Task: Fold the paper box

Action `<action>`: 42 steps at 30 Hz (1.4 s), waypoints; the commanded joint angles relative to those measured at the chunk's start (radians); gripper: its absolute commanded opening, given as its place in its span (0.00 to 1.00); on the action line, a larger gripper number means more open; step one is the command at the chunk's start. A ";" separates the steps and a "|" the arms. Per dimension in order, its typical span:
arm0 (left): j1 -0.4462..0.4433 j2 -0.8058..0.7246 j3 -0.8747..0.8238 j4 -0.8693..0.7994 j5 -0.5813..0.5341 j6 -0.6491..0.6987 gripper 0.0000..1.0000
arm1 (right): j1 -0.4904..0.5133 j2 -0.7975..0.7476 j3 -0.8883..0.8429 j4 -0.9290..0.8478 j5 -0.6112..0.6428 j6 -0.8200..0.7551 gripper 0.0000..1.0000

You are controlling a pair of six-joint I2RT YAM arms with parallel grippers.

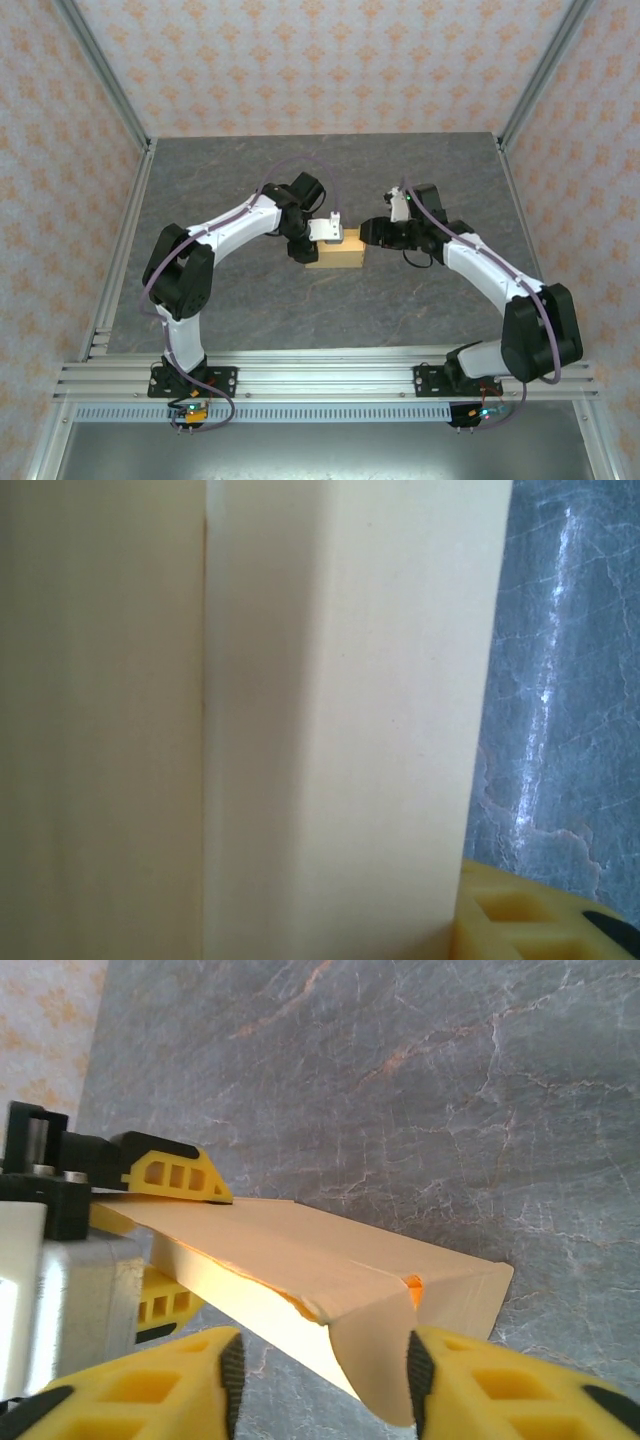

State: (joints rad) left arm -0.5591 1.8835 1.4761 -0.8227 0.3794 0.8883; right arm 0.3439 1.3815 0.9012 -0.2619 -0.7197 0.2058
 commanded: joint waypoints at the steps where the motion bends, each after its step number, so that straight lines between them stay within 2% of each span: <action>1: 0.008 0.019 0.016 -0.037 0.026 -0.013 0.48 | 0.025 0.026 0.043 0.007 0.073 -0.024 0.43; 6: 0.008 0.018 0.013 -0.015 0.021 -0.045 0.48 | 0.040 0.063 0.092 -0.027 0.111 -0.021 0.28; 11: 0.007 0.012 0.018 0.012 0.015 -0.079 0.48 | 0.048 0.077 0.112 -0.045 0.136 -0.023 0.23; 19: 0.023 -0.019 -0.006 0.103 0.077 -0.151 0.50 | 0.053 0.098 0.055 -0.004 0.147 -0.012 0.14; 25: 0.039 -0.079 -0.057 0.194 0.110 -0.208 0.53 | 0.057 0.091 0.022 0.024 0.176 -0.012 0.12; 31: 0.061 -0.220 -0.183 0.358 0.089 -0.293 0.57 | 0.059 0.073 0.006 0.044 0.192 -0.005 0.10; 38: 0.077 -0.364 -0.308 0.518 0.109 -0.522 0.60 | 0.071 0.047 0.004 0.046 0.211 0.014 0.10; 42: 0.076 -0.394 -0.399 0.591 0.095 -0.562 0.61 | 0.080 0.043 0.016 0.053 0.216 0.047 0.10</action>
State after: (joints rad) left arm -0.4946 1.5063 1.1255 -0.3489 0.4900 0.4179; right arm 0.4137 1.4502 0.9165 -0.2081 -0.5327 0.2264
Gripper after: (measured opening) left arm 0.608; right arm 0.098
